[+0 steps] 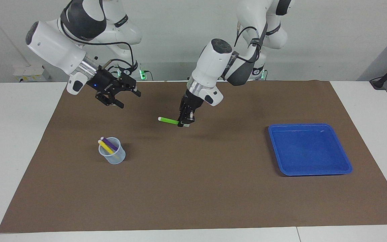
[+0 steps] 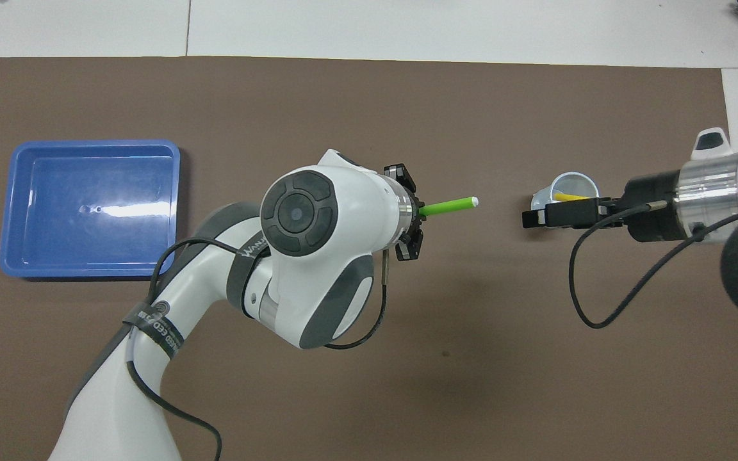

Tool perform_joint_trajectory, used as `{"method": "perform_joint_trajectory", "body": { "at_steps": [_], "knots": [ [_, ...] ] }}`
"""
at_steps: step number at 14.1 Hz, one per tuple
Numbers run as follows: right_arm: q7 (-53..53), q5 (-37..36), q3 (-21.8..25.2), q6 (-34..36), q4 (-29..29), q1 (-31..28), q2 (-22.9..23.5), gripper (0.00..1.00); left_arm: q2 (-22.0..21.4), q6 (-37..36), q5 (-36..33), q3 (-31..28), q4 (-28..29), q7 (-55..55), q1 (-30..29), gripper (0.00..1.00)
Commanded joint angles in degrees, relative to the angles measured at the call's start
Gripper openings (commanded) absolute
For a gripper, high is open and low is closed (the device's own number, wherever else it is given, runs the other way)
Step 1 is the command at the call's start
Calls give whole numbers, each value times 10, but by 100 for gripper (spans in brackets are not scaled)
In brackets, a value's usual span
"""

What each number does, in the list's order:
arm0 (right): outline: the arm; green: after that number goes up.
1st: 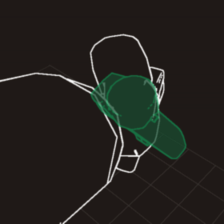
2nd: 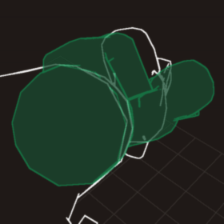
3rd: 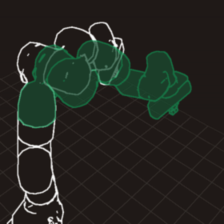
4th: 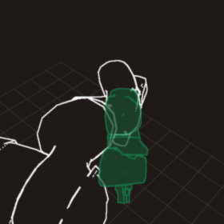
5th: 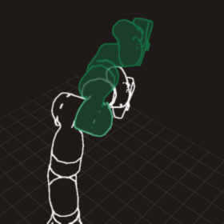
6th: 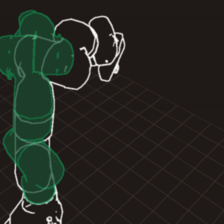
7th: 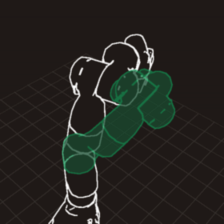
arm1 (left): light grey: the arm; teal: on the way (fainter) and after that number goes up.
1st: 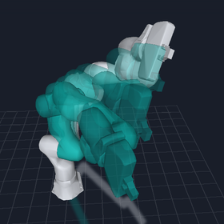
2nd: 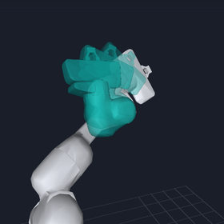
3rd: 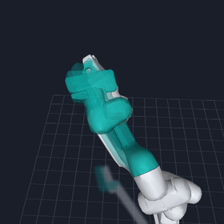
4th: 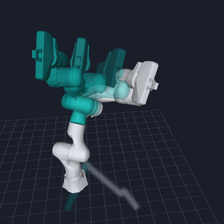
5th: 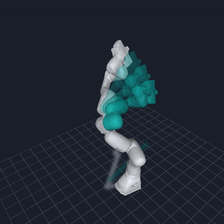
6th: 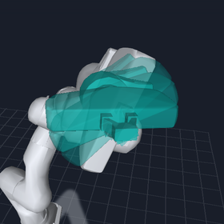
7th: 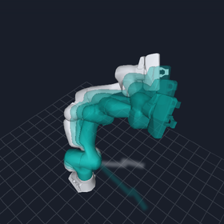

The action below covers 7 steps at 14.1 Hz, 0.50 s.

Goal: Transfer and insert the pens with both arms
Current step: 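Carry the green pen with the left gripper toward the right gripper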

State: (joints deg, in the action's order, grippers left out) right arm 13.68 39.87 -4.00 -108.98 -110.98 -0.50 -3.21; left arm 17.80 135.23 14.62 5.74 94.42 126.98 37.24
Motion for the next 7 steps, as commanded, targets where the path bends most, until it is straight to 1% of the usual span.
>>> {"method": "perform_joint_trajectory", "body": {
  "at_steps": [1, 3, 6, 7],
  "knots": [
    [-7, 23, -1, -26, 2, 11, 21, 100, -7, 35, 9, -11, 12, 29, 28, 0],
    [-5, 23, -3, -40, 5, 16, 30, 100, -4, 74, 9, -10, 14, 33, 42, 0],
    [-2, 26, -4, -51, 7, 16, 42, 100, 0, 79, 10, -10, 11, 34, 48, 0],
    [-2, 28, -5, -51, 8, 16, 42, 99, 0, 79, 17, -11, 11, 33, 48, 0]
  ]
}}
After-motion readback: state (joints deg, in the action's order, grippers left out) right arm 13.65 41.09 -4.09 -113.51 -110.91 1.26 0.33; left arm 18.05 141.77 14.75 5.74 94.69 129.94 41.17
